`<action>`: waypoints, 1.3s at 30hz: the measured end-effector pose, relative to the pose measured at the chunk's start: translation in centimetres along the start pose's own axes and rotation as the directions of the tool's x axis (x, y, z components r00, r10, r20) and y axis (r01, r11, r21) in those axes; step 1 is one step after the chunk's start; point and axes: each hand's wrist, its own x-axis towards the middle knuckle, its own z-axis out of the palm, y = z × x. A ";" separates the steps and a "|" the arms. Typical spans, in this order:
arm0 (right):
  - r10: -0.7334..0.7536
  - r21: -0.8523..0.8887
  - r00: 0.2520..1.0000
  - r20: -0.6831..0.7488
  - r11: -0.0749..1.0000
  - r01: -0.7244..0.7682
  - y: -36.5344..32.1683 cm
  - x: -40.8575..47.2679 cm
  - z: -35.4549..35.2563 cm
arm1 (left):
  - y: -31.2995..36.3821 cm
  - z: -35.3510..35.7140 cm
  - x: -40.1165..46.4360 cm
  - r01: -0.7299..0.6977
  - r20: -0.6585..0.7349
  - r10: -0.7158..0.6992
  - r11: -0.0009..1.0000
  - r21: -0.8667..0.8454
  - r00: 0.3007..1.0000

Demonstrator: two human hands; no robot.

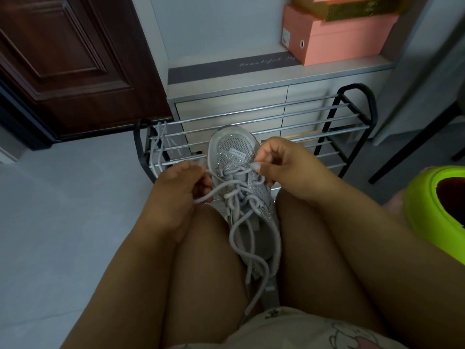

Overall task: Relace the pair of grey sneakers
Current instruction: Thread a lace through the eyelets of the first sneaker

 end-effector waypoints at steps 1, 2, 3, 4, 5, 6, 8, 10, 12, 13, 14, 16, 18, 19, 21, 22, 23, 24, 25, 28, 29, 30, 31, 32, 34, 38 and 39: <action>-0.029 -0.008 0.999 -0.029 1.000 0.028 -0.1 -0.1 0.0 | 0.1 0.1 -0.1 0.002 -0.046 -0.001 1.000 0.023 0.999; -0.058 -0.024 0.997 -0.051 0.998 0.057 -0.2 -0.3 -0.1 | 0.1 0.1 -0.2 -0.001 -0.097 0.005 0.999 0.039 0.995; -0.080 -0.046 0.995 -0.057 0.996 0.078 -0.4 -0.5 -0.1 | 0.1 0.0 -0.4 -0.033 -0.153 0.046 0.996 0.085 0.987; -0.094 -0.080 0.995 -0.044 0.993 0.090 -0.6 -0.8 -0.2 | 0.1 -0.1 -0.6 -0.103 -0.199 0.141 0.976 0.191 0.970; -0.109 -0.137 0.994 -0.016 0.985 0.106 -0.8 -1.1 -0.2 | 0.0 -0.3 -1.0 -0.207 -0.207 0.284 0.922 0.328 0.936; -0.131 -0.217 0.991 0.020 0.967 0.132 -1.0 -1.3 -0.1 | 0.1 -0.3 -1.4 -0.316 -0.161 0.426 0.834 0.452 0.890; -0.169 -0.389 0.982 0.081 0.902 0.188 -1.3 -1.5 0.3 | 0.1 0.0 -2.0 -0.435 0.035 0.545 0.627 0.646 0.838; -0.171 -0.500 0.981 0.093 0.844 0.194 -1.7 -1.4 0.6 | -0.2 0.6 -2.3 -0.410 0.182 0.436 0.516 0.752 0.881; -0.147 -0.558 0.984 0.105 0.810 0.180 -2.0 -1.2 0.8 | -0.5 0.8 -2.2 -0.344 0.197 0.321 0.510 0.789 0.926; -0.133 -0.578 0.983 0.125 0.795 0.181 -2.1 -1.1 0.8 | -0.5 0.8 -2.2 -0.326 0.190 0.298 0.517 0.792 0.935; -0.118 -0.589 0.981 0.151 0.787 0.185 -2.1 -1.0 0.8 | -0.6 0.8 -2.2 -0.316 0.184 0.289 0.525 0.791 0.940; -0.084 -0.577 0.975 0.208 0.794 0.191 -2.1 -0.8 0.8 | -0.6 0.8 -2.2 -0.304 0.165 0.287 0.554 0.775 0.944; -0.070 -0.551 0.966 0.249 0.810 0.201 -2.1 -0.5 0.8 | -0.7 0.8 -2.2 -0.295 0.150 0.282 0.590 0.751 0.947; -0.071 -0.525 0.961 0.267 0.825 0.207 -2.1 -0.5 0.7 | -0.8 0.8 -2.2 -0.297 0.154 0.279 0.599 0.744 0.948; -0.057 -0.440 0.949 0.309 0.876 0.196 -2.1 -0.4 0.4 | -0.9 0.8 -2.1 -0.309 0.172 0.276 0.599 0.738 0.946; -0.037 -0.391 0.946 0.323 0.905 0.169 -2.1 -0.4 0.2 | -0.9 0.8 -2.1 -0.311 0.177 0.275 0.594 0.741 0.945; -0.014 -0.339 0.945 0.327 0.932 0.131 -2.1 -0.4 0.0 | -1.0 0.8 -2.1 -0.311 0.177 0.275 0.588 0.747 0.945; 0.007 -0.281 0.947 0.321 0.956 0.088 -2.0 -0.4 -0.1 | -1.1 0.8 -2.0 -0.307 0.171 0.277 0.583 0.752 0.946; 0.023 -0.213 0.951 0.309 0.976 0.045 -1.8 -0.5 -0.2 | -1.1 0.8 -2.0 -0.300 0.162 0.278 0.581 0.757 0.947; 0.048 0.046 0.959 0.278 0.997 -0.064 -1.3 -0.8 -0.3 | -1.2 0.9 -2.0 -0.284 0.150 0.266 0.594 0.753 0.952; 0.056 0.130 0.959 0.277 0.987 -0.095 -1.2 -0.9 -0.4 | -1.2 0.9 -2.0 -0.284 0.153 0.261 0.596 0.751 0.953; 0.067 0.201 0.958 0.278 0.971 -0.126 -1.2 -1.0 -0.6 | -1.2 1.0 -2.1 -0.285 0.153 0.262 0.597 0.750 0.953; 0.079 0.253 0.959 0.273 0.956 -0.151 -1.2 -1.1 -0.7 | -1.3 1.0 -2.1 -0.284 0.148 0.266 0.601 0.747 0.952; 0.091 0.283 0.960 0.265 0.944 -0.167 -1.2 -1.1 -0.7 | -1.4 1.1 -2.1 -0.278 0.135 0.271 0.612 0.741 0.953; 0.104 0.317 0.961 0.258 0.930 -0.186 -1.0 -1.1 -0.8 | -1.6 1.2 -2.1 -0.254 0.104 0.262 0.646 0.720 0.959; 0.132 0.347 0.952 0.275 0.910 -0.226 -0.9 -1.4 -1.3 | -2.1 1.0 -1.9 -0.237 0.085 0.248 0.692 0.682 0.965; 0.130 0.260 0.957 0.258 0.945 -0.198 -1.0 -1.5 -1.5 | -2.2 0.9 -1.9 -0.237 0.084 0.246 0.702 0.672 0.966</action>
